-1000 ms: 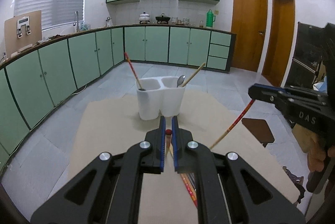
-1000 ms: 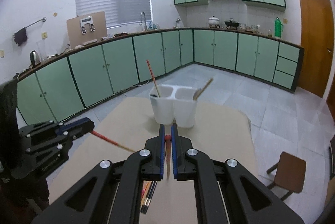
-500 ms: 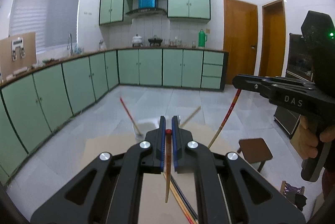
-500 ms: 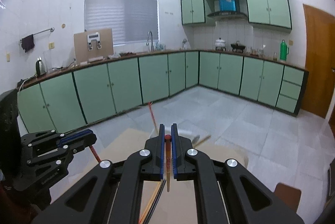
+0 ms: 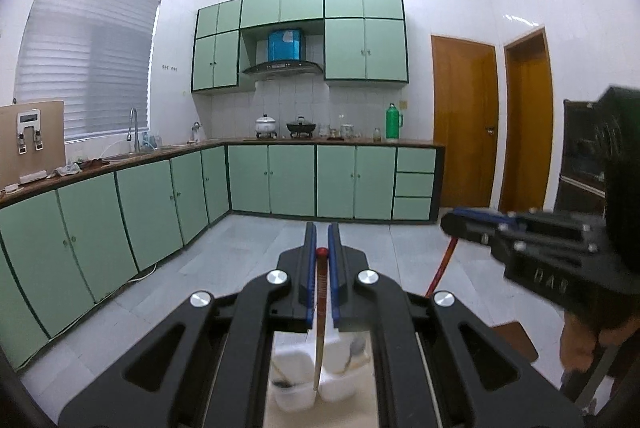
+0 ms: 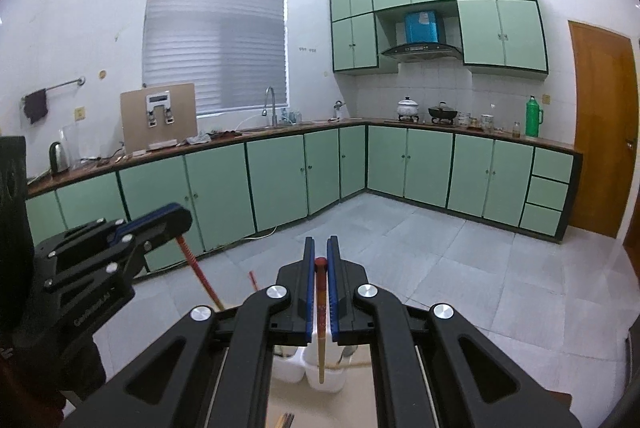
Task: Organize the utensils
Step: 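Lift both red-patterned chopsticks and lower them upright into the white holder, then open both tools to release the chopsticks and move back to the table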
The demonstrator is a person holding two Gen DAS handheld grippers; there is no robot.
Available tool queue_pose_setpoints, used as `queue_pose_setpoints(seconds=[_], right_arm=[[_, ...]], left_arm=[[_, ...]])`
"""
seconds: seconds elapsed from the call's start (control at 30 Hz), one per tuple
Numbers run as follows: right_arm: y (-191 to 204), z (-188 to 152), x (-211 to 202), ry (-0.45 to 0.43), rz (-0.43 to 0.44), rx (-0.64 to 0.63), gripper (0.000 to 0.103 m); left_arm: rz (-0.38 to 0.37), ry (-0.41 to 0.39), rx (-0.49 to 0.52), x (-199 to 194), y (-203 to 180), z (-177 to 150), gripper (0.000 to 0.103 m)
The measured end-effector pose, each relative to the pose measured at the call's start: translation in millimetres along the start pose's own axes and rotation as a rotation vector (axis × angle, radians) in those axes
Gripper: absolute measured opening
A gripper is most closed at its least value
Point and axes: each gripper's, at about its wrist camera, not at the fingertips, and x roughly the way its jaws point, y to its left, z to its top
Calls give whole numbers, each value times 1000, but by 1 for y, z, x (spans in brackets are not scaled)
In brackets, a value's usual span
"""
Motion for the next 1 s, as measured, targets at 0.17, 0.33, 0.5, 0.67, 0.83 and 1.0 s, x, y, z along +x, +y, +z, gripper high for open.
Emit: queue_pose_setpoints(seconds=[0.17, 0.33, 0.5, 0.67, 0.83, 1.0], right_arm=[[-9, -3, 37, 7, -18, 12, 6], [-18, -24, 72, 46, -4, 50, 6], [-20, -48, 92, 92, -5, 43, 6], [-19, -68, 106, 143, -4, 35, 6], [-18, -81, 112, 184, -4, 38, 6], [-18, -88, 113, 211, -3, 44, 10]], left_arm=[[17, 22, 2, 47, 1, -8, 5], [30, 81, -8, 87, 13, -35, 5], [34, 155, -22, 114, 24, -68, 5], [40, 213, -28, 123, 37, -91, 5], [46, 259, -32, 124, 46, -109, 6], [51, 272, -44, 118, 51, -115, 6]])
